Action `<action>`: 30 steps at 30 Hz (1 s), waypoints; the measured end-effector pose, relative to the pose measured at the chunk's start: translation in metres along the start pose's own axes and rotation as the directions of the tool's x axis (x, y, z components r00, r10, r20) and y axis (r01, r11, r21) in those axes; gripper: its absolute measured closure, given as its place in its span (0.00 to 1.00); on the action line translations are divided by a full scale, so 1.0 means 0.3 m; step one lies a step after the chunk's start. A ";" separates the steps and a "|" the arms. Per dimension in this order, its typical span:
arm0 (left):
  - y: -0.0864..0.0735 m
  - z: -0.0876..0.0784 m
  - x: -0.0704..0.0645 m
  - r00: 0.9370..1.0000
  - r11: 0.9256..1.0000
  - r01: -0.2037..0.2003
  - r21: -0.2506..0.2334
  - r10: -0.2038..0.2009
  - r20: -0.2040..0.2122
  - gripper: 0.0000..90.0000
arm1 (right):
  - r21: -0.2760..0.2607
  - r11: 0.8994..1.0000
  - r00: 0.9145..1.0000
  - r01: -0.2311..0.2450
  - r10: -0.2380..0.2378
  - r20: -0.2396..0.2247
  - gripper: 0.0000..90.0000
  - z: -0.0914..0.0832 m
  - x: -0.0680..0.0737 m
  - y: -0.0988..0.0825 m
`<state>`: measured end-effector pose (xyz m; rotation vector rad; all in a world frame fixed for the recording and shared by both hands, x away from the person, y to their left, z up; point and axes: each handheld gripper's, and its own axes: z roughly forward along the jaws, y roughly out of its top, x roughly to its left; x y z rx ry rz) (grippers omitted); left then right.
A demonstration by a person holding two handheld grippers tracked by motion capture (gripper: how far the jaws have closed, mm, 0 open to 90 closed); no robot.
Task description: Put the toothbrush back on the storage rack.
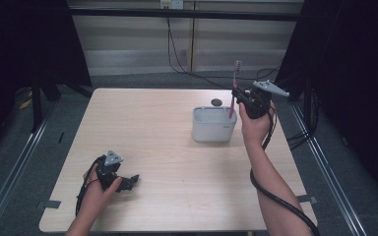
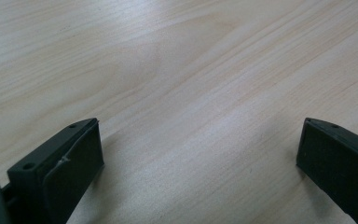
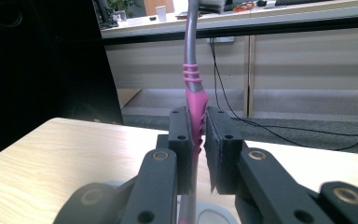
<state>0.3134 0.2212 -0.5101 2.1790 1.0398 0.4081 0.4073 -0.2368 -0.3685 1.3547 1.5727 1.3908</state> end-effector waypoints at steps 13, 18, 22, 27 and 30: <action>0.000 0.000 0.000 1.000 1.000 0.000 0.000 0.000 0.000 0.00 | 0.010 1.000 1.000 0.006 -0.006 0.011 0.91 0.022 -0.022 -0.019; 0.000 0.000 0.000 1.000 1.000 0.000 0.000 0.000 0.001 0.00 | 0.014 1.000 1.000 0.007 -0.008 0.011 0.91 0.027 -0.024 -0.034; 0.000 0.000 0.000 1.000 1.000 0.001 0.001 -0.001 0.000 0.00 | 0.016 1.000 1.000 0.011 -0.012 0.007 0.91 0.027 -0.024 -0.050; 0.000 0.000 0.000 1.000 1.000 -0.001 -0.001 0.001 0.000 0.00 | 0.018 1.000 1.000 0.018 -0.018 0.007 0.91 0.026 -0.028 -0.070; 0.000 0.000 0.000 1.000 1.000 0.000 -0.001 0.000 -0.001 0.00 | 0.019 1.000 1.000 0.012 -0.012 0.008 0.91 0.027 -0.035 -0.077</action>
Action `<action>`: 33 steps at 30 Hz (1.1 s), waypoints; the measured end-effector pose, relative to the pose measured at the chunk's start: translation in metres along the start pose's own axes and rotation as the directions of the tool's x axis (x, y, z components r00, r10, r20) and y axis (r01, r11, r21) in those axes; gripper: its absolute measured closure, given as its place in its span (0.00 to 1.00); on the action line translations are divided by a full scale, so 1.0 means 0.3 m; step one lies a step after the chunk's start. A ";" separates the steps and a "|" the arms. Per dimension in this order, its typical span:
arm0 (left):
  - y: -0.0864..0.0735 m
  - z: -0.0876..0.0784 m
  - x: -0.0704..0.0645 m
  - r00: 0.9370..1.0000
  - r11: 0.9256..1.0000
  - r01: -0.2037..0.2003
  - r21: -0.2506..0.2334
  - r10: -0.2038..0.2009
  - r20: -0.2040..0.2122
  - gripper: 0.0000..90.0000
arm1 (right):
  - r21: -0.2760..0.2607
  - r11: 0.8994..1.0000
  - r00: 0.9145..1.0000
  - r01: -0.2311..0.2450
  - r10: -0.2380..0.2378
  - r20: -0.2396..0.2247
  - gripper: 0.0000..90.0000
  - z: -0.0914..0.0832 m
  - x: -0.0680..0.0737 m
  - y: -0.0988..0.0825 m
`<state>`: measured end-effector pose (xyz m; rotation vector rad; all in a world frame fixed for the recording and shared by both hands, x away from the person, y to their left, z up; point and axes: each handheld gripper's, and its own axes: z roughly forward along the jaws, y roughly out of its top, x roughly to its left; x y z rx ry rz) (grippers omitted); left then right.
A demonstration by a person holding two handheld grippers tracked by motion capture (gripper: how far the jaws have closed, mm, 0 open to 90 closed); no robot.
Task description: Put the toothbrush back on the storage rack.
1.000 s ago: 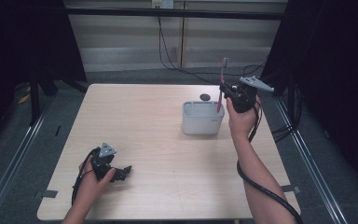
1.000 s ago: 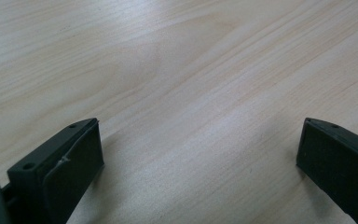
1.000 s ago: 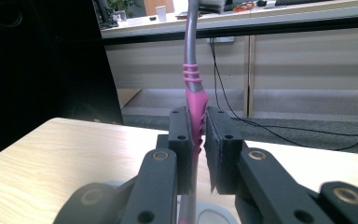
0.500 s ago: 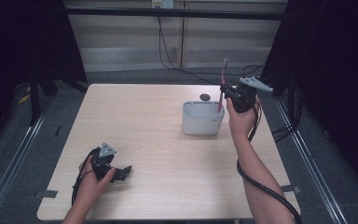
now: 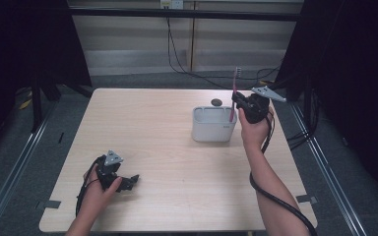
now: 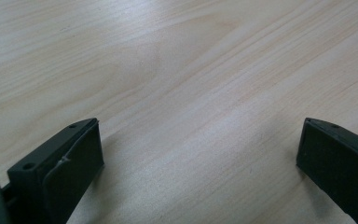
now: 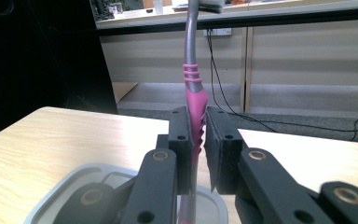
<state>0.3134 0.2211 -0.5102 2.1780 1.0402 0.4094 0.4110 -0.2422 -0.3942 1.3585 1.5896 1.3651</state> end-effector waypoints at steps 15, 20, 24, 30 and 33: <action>0.000 0.000 0.000 1.000 1.000 -0.001 0.000 0.001 -0.001 0.00 | 0.023 1.000 1.000 -0.019 0.020 -0.010 0.91 -0.005 -0.019 -0.051; 0.000 0.000 0.000 1.000 1.000 0.000 0.000 0.000 0.000 0.00 | 0.032 0.999 1.000 -0.023 0.024 -0.018 0.91 -0.009 -0.018 -0.066; 0.000 0.000 0.000 1.000 1.000 0.000 0.000 0.000 0.000 0.00 | 0.037 0.999 0.999 -0.029 0.030 -0.021 0.91 -0.014 -0.015 -0.075; 0.000 0.000 0.000 1.000 1.000 0.000 0.000 0.000 0.000 0.00 | 0.045 0.998 0.999 -0.040 0.042 -0.030 0.91 -0.022 -0.012 -0.089; 0.000 0.000 0.000 1.000 1.000 0.000 0.000 0.000 0.000 0.00 | 0.052 0.998 0.999 -0.036 0.037 -0.031 0.90 -0.027 -0.008 -0.097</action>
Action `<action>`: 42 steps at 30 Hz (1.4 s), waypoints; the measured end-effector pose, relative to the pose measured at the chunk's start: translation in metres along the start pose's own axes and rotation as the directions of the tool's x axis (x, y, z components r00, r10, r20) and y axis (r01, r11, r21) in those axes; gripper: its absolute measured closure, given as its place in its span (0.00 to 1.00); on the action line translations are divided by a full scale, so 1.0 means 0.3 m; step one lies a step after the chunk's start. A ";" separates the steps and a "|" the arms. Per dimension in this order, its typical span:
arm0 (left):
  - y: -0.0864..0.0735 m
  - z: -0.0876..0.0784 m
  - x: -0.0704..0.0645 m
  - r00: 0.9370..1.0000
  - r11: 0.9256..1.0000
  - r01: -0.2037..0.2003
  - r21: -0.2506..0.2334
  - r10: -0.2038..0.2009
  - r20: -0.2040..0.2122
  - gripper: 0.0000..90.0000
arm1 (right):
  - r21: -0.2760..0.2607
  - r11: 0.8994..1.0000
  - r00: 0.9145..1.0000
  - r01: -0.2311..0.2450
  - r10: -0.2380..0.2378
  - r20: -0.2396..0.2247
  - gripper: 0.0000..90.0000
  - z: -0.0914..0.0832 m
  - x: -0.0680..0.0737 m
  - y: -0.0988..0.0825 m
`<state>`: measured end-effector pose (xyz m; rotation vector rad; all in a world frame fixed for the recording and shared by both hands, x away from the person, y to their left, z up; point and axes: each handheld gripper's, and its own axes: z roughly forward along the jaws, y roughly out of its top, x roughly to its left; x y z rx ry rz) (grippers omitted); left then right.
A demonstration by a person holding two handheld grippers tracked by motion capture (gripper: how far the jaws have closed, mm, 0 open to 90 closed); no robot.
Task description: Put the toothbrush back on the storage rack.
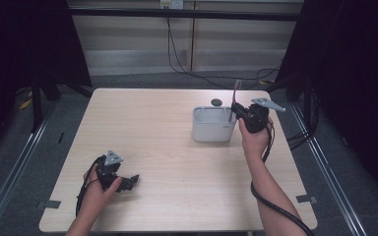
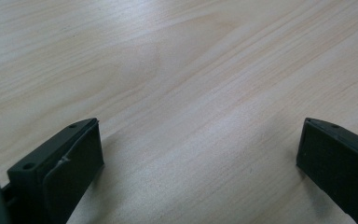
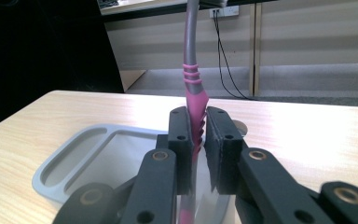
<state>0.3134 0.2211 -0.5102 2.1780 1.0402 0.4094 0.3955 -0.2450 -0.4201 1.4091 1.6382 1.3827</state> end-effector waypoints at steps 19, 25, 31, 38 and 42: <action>0.000 0.000 0.000 1.000 1.000 -0.001 0.000 0.001 -0.001 0.00 | 0.034 0.999 1.000 0.009 -0.009 0.004 0.91 -0.019 0.014 -0.030; 0.000 0.000 0.000 1.000 1.000 0.000 0.001 0.000 0.001 0.00 | 0.052 0.999 1.000 0.017 -0.017 0.005 0.90 -0.016 0.016 -0.044; 0.000 0.000 0.000 1.000 1.000 0.000 0.000 0.000 0.000 0.00 | 0.060 0.998 1.000 0.012 -0.013 0.008 0.90 -0.018 0.013 -0.049; 0.000 0.000 0.000 1.000 1.000 0.000 0.001 0.000 0.001 0.00 | 0.071 0.997 1.000 0.018 -0.019 0.010 0.90 -0.013 0.015 -0.059; 0.000 0.000 0.000 1.000 1.000 -0.002 0.000 0.002 0.001 0.00 | 0.079 0.997 1.000 0.019 -0.020 0.011 0.90 -0.011 0.017 -0.063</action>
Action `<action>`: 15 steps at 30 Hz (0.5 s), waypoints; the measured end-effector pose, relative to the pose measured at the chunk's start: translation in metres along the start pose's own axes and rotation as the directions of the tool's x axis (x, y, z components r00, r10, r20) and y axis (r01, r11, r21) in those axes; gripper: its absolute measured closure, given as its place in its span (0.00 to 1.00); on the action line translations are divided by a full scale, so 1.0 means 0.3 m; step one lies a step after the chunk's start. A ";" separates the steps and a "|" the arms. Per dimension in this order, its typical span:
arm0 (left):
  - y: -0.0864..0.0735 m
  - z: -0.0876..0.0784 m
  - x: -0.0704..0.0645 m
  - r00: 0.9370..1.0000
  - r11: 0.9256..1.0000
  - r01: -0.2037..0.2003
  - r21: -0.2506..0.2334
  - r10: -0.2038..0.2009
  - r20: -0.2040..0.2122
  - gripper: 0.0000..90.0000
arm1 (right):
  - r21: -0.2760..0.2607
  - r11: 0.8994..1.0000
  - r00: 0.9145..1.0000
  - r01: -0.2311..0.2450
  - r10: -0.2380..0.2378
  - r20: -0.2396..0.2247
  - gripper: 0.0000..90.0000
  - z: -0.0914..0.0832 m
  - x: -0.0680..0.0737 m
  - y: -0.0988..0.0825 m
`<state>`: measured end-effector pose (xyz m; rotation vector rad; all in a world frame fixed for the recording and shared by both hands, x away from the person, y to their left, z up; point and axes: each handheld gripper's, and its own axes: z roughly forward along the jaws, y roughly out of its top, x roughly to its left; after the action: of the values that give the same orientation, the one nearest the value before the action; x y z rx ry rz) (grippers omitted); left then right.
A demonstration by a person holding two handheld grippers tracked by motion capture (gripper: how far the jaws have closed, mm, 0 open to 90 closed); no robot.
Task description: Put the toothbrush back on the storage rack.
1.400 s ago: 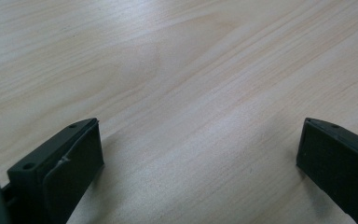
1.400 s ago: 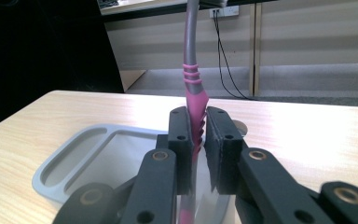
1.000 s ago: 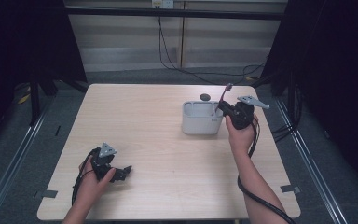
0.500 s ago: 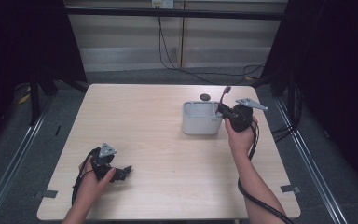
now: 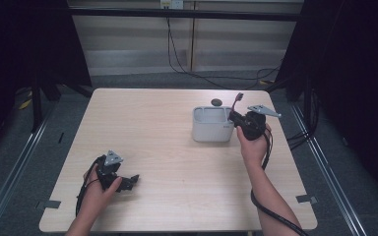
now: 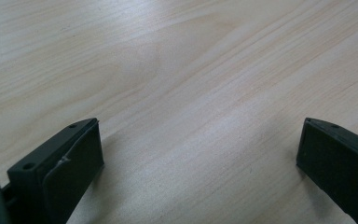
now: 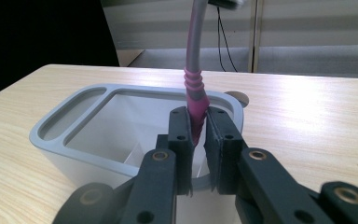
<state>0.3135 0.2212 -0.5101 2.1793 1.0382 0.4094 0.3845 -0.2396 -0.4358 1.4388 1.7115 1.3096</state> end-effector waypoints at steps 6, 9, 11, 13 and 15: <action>0.000 0.000 -0.001 1.000 1.000 0.002 0.001 -0.002 -0.001 0.00 | 0.005 1.000 1.000 0.003 -0.003 0.001 0.90 0.003 0.001 -0.001; 0.000 0.000 -0.001 1.000 1.000 0.002 0.000 -0.002 0.000 0.00 | 0.007 1.000 1.000 0.005 -0.005 0.001 0.90 0.004 0.001 -0.003; 0.000 0.000 0.000 1.000 1.000 0.000 -0.001 0.000 0.000 0.00 | 0.010 1.000 1.000 0.010 -0.010 0.001 0.90 0.004 0.003 -0.003; 0.000 0.000 -0.001 1.000 1.000 0.002 0.000 -0.002 0.000 0.00 | 0.010 1.000 1.000 0.013 -0.013 0.004 0.90 0.004 0.003 -0.002; 0.000 0.000 0.000 1.000 1.000 0.000 -0.002 -0.001 -0.001 0.00 | 0.008 1.000 1.000 0.012 -0.012 0.005 0.89 0.003 0.003 -0.002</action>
<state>0.3135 0.2211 -0.5103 2.1775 1.0385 0.4109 0.3849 -0.2385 -0.4365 1.4326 1.7214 1.2933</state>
